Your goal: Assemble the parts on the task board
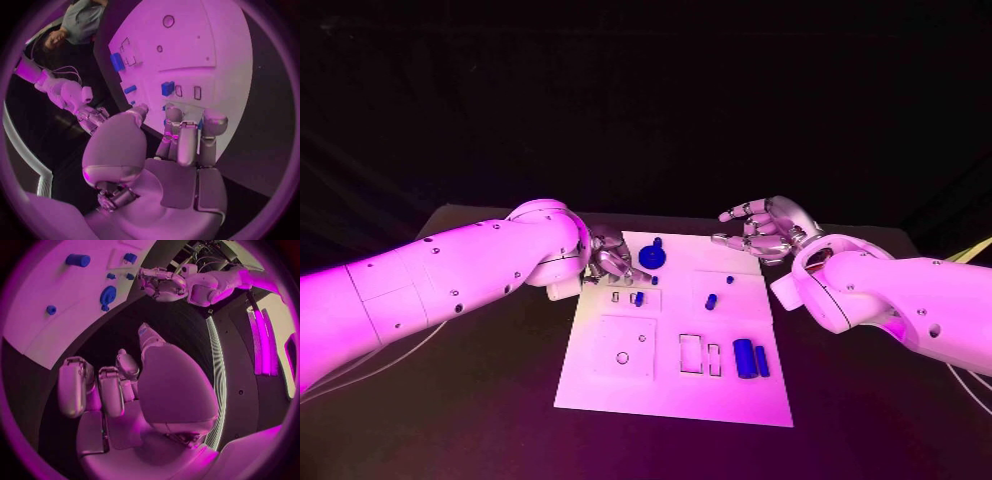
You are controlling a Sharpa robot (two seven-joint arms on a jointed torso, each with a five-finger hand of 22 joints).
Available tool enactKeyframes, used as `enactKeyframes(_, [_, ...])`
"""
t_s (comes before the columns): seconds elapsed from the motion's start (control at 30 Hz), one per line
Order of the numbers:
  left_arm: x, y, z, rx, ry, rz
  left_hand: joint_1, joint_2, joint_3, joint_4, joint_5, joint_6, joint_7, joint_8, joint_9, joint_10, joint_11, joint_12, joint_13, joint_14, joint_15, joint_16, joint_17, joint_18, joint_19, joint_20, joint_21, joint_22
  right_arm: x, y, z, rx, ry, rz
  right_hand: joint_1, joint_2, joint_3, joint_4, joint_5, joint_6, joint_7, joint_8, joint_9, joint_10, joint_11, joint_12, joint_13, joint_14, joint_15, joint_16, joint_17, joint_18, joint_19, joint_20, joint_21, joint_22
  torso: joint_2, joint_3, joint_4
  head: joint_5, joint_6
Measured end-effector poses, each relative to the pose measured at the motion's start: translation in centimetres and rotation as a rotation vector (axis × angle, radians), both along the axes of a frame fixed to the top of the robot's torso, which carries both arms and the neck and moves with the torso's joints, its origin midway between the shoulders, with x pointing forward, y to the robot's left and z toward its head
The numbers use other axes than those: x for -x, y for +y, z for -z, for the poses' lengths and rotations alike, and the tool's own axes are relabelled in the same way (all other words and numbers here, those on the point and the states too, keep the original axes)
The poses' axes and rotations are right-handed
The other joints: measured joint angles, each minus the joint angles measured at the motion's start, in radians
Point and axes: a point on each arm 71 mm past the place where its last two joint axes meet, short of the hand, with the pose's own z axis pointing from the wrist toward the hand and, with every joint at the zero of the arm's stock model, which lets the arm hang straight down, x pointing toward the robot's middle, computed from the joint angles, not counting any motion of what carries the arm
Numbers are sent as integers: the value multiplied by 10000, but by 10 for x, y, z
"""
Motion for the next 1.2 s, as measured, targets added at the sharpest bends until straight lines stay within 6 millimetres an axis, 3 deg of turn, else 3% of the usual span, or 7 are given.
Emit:
enactKeyframes(0.53, [-4, -7, 5, -614, 358, 340, -141, 68, -98, -95, 0, -306, 57, -7, 100, -233, 34, -71, -285, 32, 38, 112, 1, 0, -1, 1, 0, 1, -3, 3, 1, 57, 130, -55, -1, 1, 0, 0, 0, -3, 3, 1, 0, -106, 36, -38, -46, 0, 0, 0, 0, 1, -1, 0, -1, 0, -14, -20, 12, -191, -50])
enactKeyframes(0.8, [-8, -8, 11, -902, 486, 364, -140, 69, -98, -95, 0, -376, 124, -8, 100, -226, 34, -150, -299, 67, 73, 112, 1, 2, 66, 68, 1, 14, -3, 3, 1, 77, 153, -64, -1, 1, 0, 0, 0, -41, 39, 1, 0, -108, 35, -56, -66, 0, 0, 0, 0, 1, -1, 0, -155, 0, -6, -25, 7, -89, -79])
enactKeyframes(1.2, [-9, -10, 16, -1022, 646, 507, -135, 74, -98, -95, 0, -376, 124, -8, 100, -226, 34, -149, -297, 68, 74, 113, 2, 0, 67, 69, 78, 86, -4, 5, 2, 99, 188, -116, -1, 1, 0, 0, 0, -42, 39, 2, 0, -108, 36, -56, -78, 0, 0, 0, 0, 2, -2, 0, -155, 0, 3, -15, 4, -94, -118])
